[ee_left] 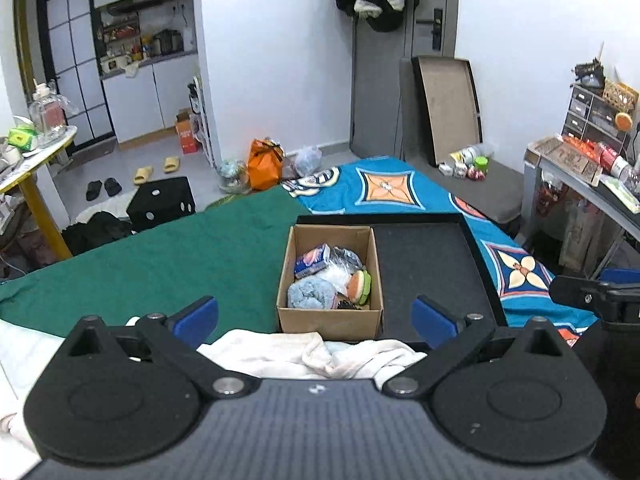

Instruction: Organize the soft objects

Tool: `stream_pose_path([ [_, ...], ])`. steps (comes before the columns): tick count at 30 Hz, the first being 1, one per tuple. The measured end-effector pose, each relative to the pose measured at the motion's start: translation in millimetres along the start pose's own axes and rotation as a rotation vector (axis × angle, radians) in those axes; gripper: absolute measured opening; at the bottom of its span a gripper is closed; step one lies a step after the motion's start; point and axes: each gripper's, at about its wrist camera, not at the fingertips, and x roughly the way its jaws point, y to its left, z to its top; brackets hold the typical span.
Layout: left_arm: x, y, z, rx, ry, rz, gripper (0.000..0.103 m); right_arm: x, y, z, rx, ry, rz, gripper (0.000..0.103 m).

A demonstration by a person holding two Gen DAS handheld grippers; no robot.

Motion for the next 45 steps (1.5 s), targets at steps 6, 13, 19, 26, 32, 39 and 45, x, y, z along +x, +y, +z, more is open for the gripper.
stream_pose_path([
  [6, -25.8, 2.1, -5.3, -0.001, -0.055, -0.003, 0.102, -19.4, 4.4, -8.0, -0.01, -0.034, -0.008, 0.103],
  [13, -46.2, -2.0, -16.1, 0.004, -0.079, -0.014, 0.102, -39.8, 4.0, -17.2, -0.002, -0.059, -0.001, 0.103],
  [19, -57.1, -3.4, -26.4, -0.004, -0.098, -0.032, 0.102, -47.3, 3.7, -24.3, -0.003, -0.063, -0.001, 0.103],
  [26, -66.8, -9.1, -34.4, -0.008, -0.114, -0.036, 0.102, -59.8, 0.9, -32.5, 0.006, -0.08, 0.003, 0.103],
  [32, -73.8, -13.6, -41.1, 0.001, -0.13, -0.036, 0.102, -68.7, 1.6, -37.4, -0.002, -0.1, 0.006, 0.103],
  [39, -82.8, -15.9, -46.1, 0.006, -0.139, -0.035, 0.102, -71.8, 2.0, -41.6, -0.004, -0.104, 0.004, 0.103],
  [45, -84.1, -15.6, -48.8, 0.001, -0.138, -0.035, 0.102, -76.5, 4.4, -43.9, -0.018, -0.102, 0.003, 0.103],
])
